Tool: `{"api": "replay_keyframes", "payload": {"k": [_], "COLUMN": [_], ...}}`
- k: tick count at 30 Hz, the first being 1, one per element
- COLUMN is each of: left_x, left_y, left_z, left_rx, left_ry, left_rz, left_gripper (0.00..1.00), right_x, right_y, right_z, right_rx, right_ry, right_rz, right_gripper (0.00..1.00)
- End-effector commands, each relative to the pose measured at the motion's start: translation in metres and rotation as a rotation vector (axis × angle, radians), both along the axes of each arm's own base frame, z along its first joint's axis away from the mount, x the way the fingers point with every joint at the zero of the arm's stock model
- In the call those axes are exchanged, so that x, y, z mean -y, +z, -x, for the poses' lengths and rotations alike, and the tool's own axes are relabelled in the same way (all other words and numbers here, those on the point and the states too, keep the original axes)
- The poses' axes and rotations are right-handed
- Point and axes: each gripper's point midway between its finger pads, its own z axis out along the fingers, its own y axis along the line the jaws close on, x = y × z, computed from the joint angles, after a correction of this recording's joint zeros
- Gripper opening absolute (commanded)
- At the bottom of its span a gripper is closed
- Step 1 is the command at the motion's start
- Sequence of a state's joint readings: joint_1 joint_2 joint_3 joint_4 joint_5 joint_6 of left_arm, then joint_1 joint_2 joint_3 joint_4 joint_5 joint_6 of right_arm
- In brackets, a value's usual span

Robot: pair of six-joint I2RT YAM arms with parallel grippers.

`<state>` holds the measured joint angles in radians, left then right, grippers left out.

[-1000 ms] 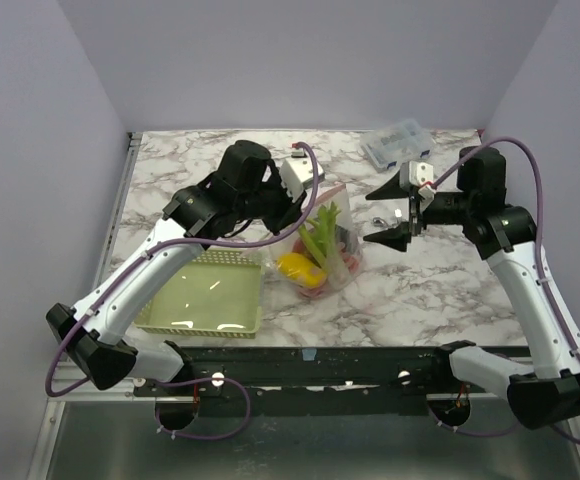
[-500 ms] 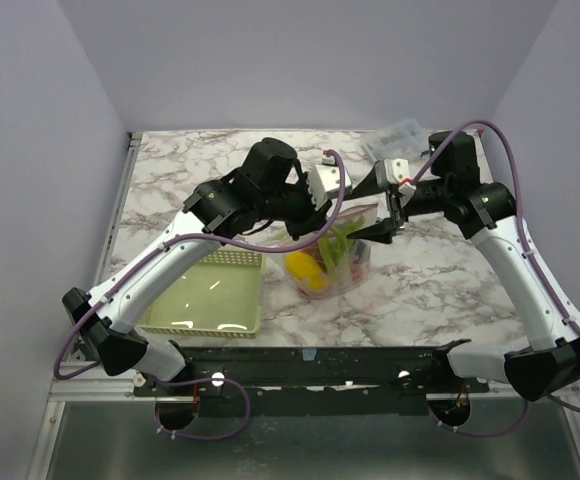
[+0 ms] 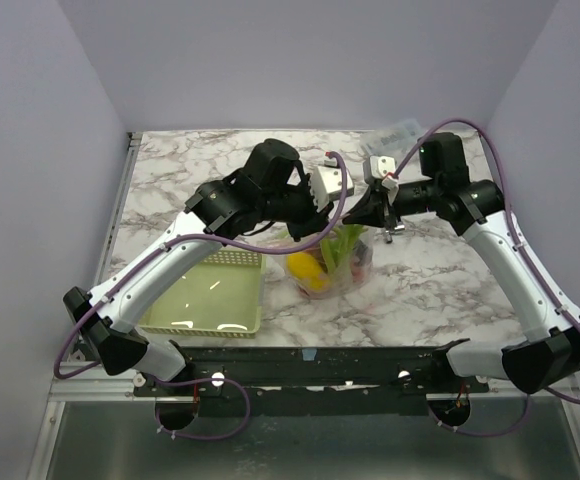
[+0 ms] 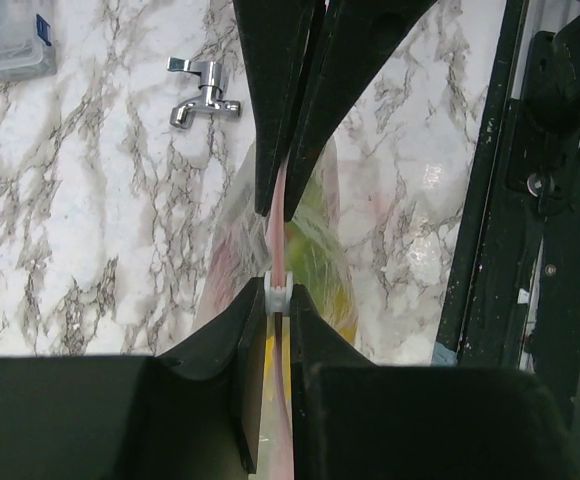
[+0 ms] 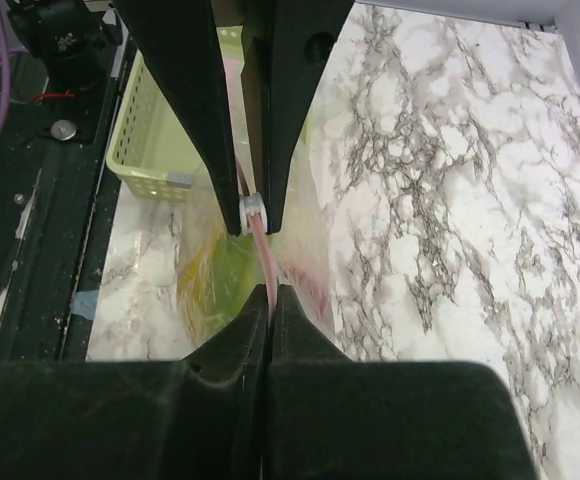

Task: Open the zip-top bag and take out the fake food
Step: Unzip the zipper food storage bag at the center of the board.

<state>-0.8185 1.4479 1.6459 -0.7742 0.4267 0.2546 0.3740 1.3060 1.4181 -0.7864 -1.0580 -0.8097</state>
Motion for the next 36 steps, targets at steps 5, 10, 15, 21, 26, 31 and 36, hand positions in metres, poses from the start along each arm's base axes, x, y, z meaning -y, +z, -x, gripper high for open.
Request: {"api": "replay_keyframes", "payload": {"k": [5, 10, 15, 21, 26, 31, 36], "left_x": [-0.006, -0.010, -0.014, -0.020, -0.025, -0.032, -0.040], "left_y": [0.010, 0.009, 0.006, 0.000, 0.000, -0.004, -0.008], "left_z": [0.007, 0.010, 0.012, 0.010, 0.008, 0.007, 0.007], "left_rx": [0.043, 0.042, 0.049, 0.058, 0.062, 0.058, 0.054], "left_ry": [-0.020, -0.018, -0.011, -0.001, 0.009, 0.021, 0.031], "left_rz": [0.018, 0.020, 0.012, -0.009, -0.013, -0.024, -0.032], "left_gripper": [0.00, 0.00, 0.00, 0.00, 0.00, 0.00, 0.00], "right_x": [0.003, 0.003, 0.013, 0.025, 0.028, 0.032, 0.034], "right_y": [0.017, 0.020, 0.033, 0.039, 0.038, 0.037, 0.036], "right_z": [0.024, 0.029, 0.026, 0.023, 0.024, 0.022, 0.021], "right_rx": [0.031, -0.064, -0.076, -0.019, -0.011, -0.001, -0.002], "right_ry": [0.040, 0.025, -0.044, -0.101, -0.101, -0.117, -0.128], "right_rz": [-0.035, -0.075, -0.113, -0.102, -0.105, -0.102, -0.103], "right_gripper": [0.00, 0.00, 0.00, 0.00, 0.00, 0.00, 0.00]}}
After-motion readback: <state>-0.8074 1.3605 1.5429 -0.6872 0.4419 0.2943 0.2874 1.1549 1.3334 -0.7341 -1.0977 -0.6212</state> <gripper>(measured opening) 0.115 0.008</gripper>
